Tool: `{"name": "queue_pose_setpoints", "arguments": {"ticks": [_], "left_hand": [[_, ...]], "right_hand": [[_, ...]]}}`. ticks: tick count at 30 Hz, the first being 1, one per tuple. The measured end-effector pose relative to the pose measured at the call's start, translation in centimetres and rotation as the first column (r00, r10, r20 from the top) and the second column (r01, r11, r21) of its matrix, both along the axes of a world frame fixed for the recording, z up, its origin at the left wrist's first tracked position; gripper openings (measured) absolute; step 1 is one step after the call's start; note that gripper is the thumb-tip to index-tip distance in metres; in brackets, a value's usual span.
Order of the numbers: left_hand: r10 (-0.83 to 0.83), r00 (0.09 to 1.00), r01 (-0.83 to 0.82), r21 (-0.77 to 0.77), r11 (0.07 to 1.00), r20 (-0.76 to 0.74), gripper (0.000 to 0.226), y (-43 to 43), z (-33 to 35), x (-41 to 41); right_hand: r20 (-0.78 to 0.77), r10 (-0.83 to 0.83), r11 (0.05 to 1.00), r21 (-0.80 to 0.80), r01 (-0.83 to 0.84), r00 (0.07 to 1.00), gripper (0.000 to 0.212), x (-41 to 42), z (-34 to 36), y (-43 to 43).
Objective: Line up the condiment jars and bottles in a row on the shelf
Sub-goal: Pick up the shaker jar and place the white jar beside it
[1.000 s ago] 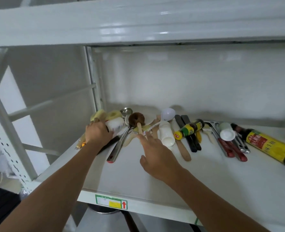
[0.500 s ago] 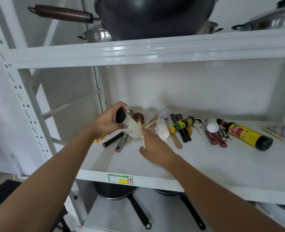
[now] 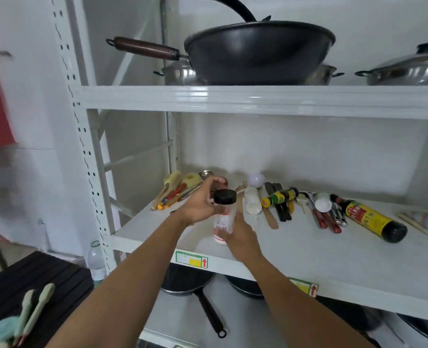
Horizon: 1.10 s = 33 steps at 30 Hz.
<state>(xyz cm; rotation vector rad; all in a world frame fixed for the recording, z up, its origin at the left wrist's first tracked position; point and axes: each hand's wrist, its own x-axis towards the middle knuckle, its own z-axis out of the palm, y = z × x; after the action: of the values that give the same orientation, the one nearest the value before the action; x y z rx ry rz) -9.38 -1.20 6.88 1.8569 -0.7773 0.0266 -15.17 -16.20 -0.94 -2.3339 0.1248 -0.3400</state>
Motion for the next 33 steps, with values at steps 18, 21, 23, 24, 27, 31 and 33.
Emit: {"name": "queue_pose_setpoints", "arguments": {"ticks": [18,21,23,24,27,31,33], "left_hand": [[0.068,0.919,-0.224,-0.372,0.901,-0.388,0.06,0.0,-9.2,1.4],[0.103,0.917,-0.264,-0.393,0.881,-0.386,0.064,-0.1,-10.0,2.4],[0.142,0.92,-0.29,-0.391,0.874,-0.366,0.065,-0.1,-10.1,2.5],[0.151,0.92,-0.297,-0.395,0.869,-0.36,0.064,-0.2,-10.1,2.5],[0.171,0.923,-0.306,-0.387,0.87,-0.344,0.059,-0.1,-10.2,2.5],[0.213,0.947,-0.275,-0.272,0.922,-0.239,0.03,0.2,-10.7,2.5],[0.237,0.954,-0.272,-0.2,0.941,-0.184,0.028,0.4,-10.8,2.6]], "right_hand": [[0.071,0.111,0.981,0.153,-0.121,0.991,0.082,6.3,-4.2,-0.9],[0.09,0.137,0.979,0.142,-0.149,0.986,0.076,6.4,-4.5,-1.0],[0.116,0.133,0.982,0.119,-0.147,0.984,0.077,6.5,-4.5,-1.0],[0.133,0.117,0.984,0.121,-0.133,0.984,0.083,6.5,-4.5,-1.0],[0.146,0.073,0.986,0.14,-0.093,0.987,0.099,6.2,-4.3,-1.1],[0.162,0.068,0.992,0.093,-0.083,0.985,0.086,5.8,-4.2,-0.9],[0.172,0.08,0.992,0.082,-0.095,0.982,0.087,5.6,-4.1,-0.7]]}}
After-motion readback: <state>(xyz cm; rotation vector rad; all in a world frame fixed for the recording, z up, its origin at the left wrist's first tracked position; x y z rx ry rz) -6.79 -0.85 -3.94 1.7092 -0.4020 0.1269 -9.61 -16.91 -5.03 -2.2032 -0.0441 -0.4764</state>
